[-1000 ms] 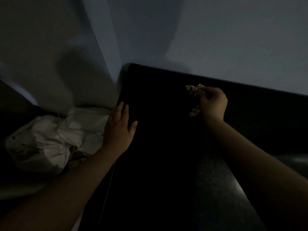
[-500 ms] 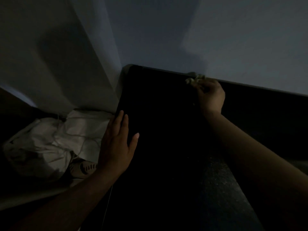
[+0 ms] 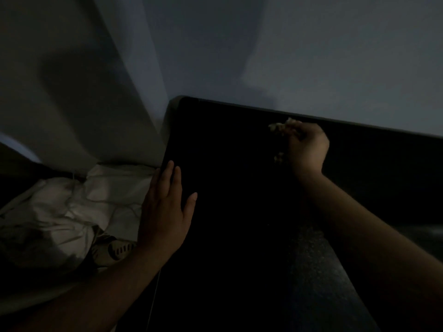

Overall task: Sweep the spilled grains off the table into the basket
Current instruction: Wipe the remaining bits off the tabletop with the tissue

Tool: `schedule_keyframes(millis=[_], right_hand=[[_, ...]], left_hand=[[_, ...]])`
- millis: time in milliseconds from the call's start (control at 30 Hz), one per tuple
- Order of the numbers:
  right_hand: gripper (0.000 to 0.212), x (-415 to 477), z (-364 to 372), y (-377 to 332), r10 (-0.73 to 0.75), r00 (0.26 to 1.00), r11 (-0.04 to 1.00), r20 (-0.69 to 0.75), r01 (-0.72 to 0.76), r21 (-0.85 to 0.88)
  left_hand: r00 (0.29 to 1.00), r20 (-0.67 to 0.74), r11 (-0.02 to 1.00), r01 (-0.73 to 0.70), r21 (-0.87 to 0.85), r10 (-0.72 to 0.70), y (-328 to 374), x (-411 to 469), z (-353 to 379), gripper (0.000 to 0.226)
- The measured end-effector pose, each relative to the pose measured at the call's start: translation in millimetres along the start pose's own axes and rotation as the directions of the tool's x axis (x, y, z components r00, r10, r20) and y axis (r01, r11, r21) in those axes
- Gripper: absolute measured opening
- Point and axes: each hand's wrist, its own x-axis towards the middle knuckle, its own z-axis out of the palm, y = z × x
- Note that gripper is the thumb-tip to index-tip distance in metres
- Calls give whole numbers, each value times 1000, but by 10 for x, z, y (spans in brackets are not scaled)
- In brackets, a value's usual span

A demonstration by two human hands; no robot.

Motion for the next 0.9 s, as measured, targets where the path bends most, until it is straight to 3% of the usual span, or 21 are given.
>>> schedule_keyframes(millis=[67,133,300,400,500,600,733,900], right_hand=[[18,18,74,72,-103,995,980,16,104,-171],[19,-129,74,99,-153,984,968,95,168,-187],[21,-684,-163,151,-231,932,966,280,253,-45],[17,-921,-309,79,-137,924,989,358,106,104],[19,-818,-437,6,-26,969,983,245,-20,181],[15,-577,-416,95,3,997,996,77,-9,85],[28,-804,-283,192,-82,991,995,107,76,57],[36,-1506,-476,314,-160,933,985,322,131,111]], left_hand=[[1000,1,1000,4,6,-4,1,-3,2,70],[1000,12,1000,9,-4,-9,7,-8,-3,72],[1000,14,1000,10,-19,-10,26,-18,-14,75],[1000,11,1000,14,-7,-14,36,-24,-15,75],[1000,10,1000,0,-3,0,12,-8,-5,75],[1000,3,1000,-8,-9,8,4,-13,2,75],[1000,7,1000,-16,-12,16,20,-15,-27,77],[1000,24,1000,-4,-19,4,42,-21,-44,66]])
